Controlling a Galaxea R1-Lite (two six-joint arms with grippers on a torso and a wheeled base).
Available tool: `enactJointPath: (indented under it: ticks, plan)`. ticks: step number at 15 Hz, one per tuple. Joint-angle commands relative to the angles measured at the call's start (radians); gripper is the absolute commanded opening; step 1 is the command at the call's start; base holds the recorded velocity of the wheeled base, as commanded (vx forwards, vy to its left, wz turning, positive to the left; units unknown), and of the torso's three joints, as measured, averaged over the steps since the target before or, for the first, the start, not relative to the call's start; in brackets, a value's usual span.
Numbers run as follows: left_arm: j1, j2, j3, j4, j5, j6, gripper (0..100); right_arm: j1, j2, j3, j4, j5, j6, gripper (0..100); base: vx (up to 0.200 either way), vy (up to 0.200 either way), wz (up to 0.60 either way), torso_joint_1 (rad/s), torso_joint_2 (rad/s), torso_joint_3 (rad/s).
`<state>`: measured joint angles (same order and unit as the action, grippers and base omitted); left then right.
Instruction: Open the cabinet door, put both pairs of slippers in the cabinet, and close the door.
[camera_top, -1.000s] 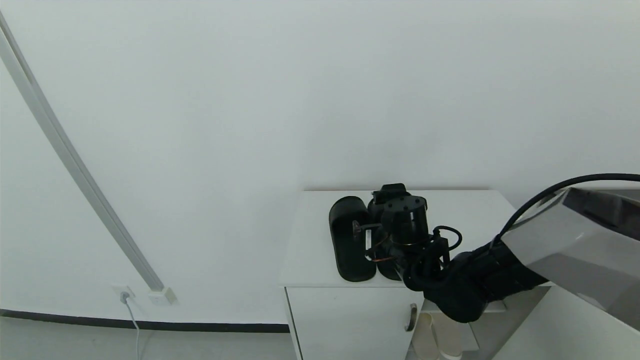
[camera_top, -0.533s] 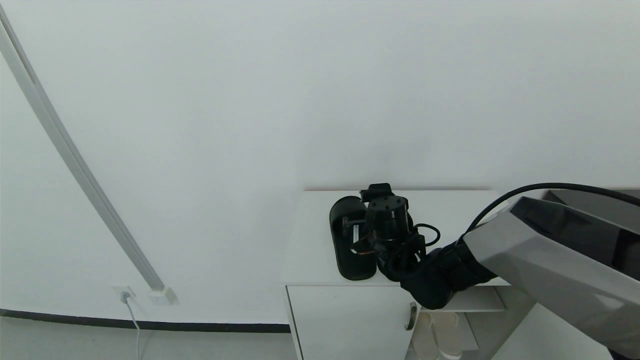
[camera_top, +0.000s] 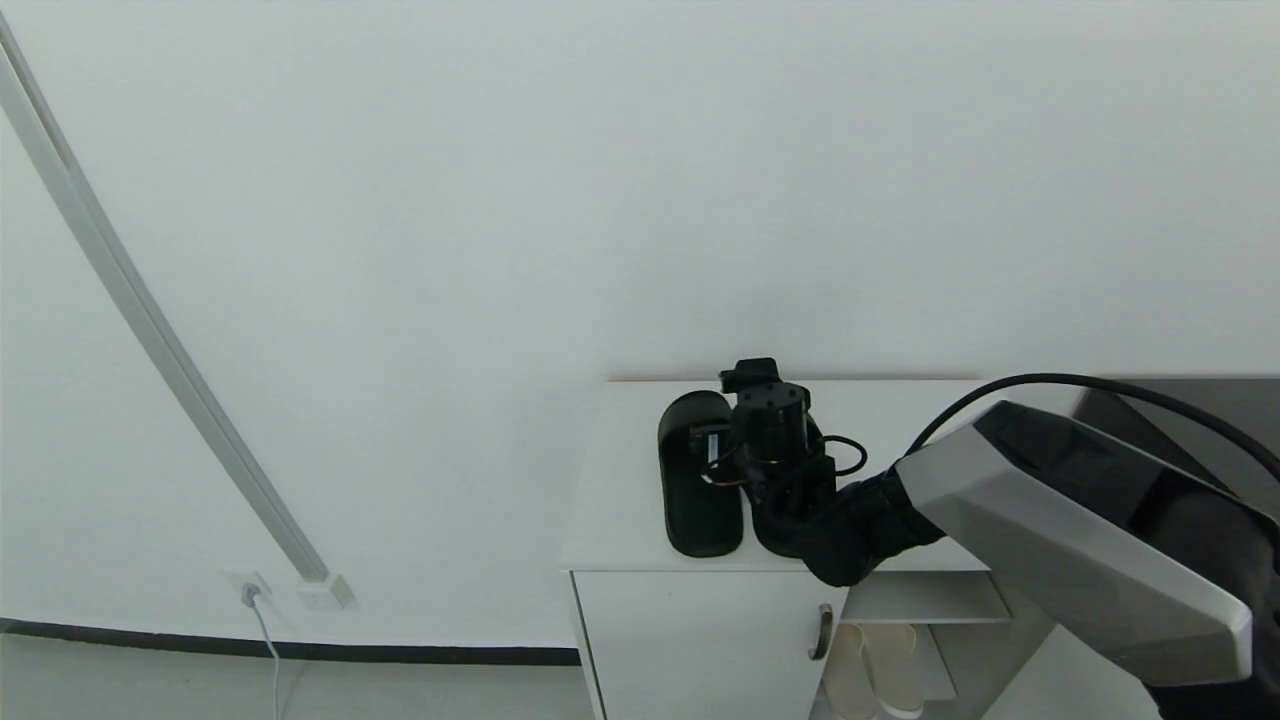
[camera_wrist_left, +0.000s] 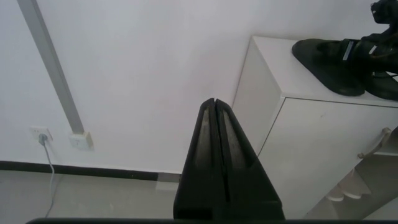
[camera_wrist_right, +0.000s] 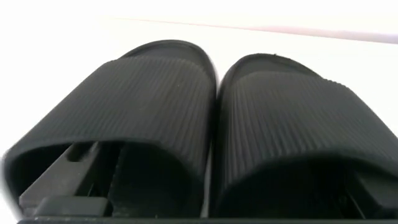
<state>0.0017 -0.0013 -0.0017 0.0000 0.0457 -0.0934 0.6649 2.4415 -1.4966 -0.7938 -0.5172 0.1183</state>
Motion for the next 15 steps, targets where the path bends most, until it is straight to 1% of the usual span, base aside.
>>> enactJointPath:
  ticks: [1,3,4,12,13,15]
  plan:
    - [0.000,0.001,0.000,0.000,0.000,0.000,0,-0.002,0.031,-0.036,0.004,0.000,-0.003,100,0.000,0.000,0.00,0.000,0.00,0.000]
    - [0.000,0.001,0.000,0.000,0.000,0.000,0,-0.005,0.034,-0.048,0.021,0.000,-0.003,100,0.000,0.000,0.00,0.000,0.00,0.000]
    - [0.000,0.001,0.000,0.000,0.000,0.000,0,-0.005,0.034,-0.048,0.021,0.000,-0.003,0,0.000,0.000,0.00,0.000,0.00,0.000]
    - [0.000,0.001,0.000,0.000,0.000,0.000,0,-0.007,-0.001,-0.030,0.019,-0.001,-0.009,0,0.000,0.000,0.00,0.000,0.00,0.000]
    - [0.000,0.001,0.000,0.000,0.000,0.000,0,-0.005,-0.032,-0.002,0.018,-0.001,-0.009,0,0.000,0.000,0.00,0.000,0.00,0.000]
    - [0.000,0.001,0.000,0.000,0.000,0.000,0,-0.004,-0.139,0.098,0.013,0.017,-0.011,0,0.000,0.000,0.00,0.000,0.00,0.000]
